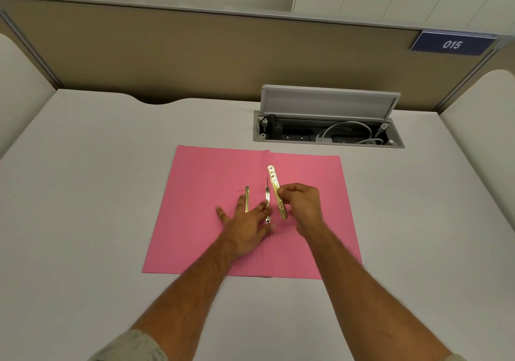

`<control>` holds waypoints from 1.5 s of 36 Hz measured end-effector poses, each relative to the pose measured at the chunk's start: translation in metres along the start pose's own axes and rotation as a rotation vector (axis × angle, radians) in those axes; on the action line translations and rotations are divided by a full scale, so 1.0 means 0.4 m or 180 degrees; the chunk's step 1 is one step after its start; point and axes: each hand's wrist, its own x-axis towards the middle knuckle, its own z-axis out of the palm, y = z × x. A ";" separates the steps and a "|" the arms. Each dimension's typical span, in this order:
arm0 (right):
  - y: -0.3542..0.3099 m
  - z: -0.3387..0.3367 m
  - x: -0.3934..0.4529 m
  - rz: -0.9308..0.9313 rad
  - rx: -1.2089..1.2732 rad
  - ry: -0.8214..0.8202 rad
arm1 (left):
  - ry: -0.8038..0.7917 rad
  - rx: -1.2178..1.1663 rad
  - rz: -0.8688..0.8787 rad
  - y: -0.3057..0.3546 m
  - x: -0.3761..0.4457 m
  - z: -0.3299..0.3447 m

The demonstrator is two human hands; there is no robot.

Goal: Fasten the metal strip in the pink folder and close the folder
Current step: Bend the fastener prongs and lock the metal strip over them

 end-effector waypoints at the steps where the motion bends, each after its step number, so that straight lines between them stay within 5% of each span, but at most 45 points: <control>1: -0.001 0.001 0.002 -0.0013 -0.0007 -0.0026 | 0.0005 0.0016 0.0008 0.000 0.000 0.001; 54: 0.019 0.065 0.011 0.0558 0.0294 -0.0236 | 0.0673 -0.0642 -0.0163 0.037 -0.008 0.016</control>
